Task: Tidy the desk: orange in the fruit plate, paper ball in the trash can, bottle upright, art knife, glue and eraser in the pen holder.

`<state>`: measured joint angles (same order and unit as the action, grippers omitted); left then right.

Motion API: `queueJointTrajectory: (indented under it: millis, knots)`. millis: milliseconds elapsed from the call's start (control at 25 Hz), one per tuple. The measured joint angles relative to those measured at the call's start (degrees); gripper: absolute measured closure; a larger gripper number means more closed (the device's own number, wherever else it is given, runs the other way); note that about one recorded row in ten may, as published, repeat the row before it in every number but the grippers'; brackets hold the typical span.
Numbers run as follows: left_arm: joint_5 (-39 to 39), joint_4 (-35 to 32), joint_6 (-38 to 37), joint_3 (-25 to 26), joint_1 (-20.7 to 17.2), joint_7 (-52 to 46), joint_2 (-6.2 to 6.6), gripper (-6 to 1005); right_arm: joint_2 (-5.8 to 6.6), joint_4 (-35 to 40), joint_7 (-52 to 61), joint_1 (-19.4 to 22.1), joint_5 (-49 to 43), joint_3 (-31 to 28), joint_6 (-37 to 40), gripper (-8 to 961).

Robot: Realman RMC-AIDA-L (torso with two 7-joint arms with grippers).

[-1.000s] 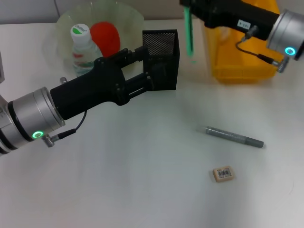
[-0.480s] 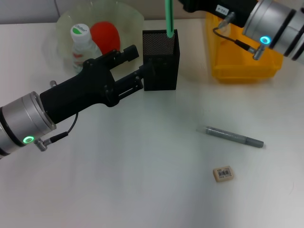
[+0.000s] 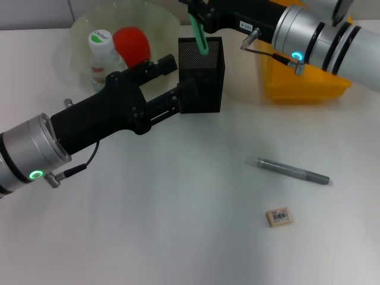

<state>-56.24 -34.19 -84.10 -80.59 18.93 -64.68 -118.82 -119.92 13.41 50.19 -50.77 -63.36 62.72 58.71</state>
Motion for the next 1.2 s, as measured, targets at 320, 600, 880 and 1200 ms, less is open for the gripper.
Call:
queueJointTrajectory:
  millis: [320,600,880,1200]
  knots:
    - [-0.01,0.00,-0.60,-0.01,0.05,0.00,0.00,348,0.04,-0.22,-0.81,0.24,0.05,0.18,-2.62,732]
    - [-0.01,0.00,-0.61,-0.01,0.05,0.00,0.07,348,0.05,-1.24,-1.60,0.08,0.08,0.54,-2.60,726]
    - [-0.01,0.14,-0.61,-0.01,-0.34,0.55,0.17,347,0.05,-0.23,-1.14,1.22,0.17,-0.02,-1.77,720]
    - [-0.01,0.64,-0.66,0.06,-0.37,0.88,0.17,347,0.50,11.46,9.98,9.94,-0.41,2.14,3.63,491]
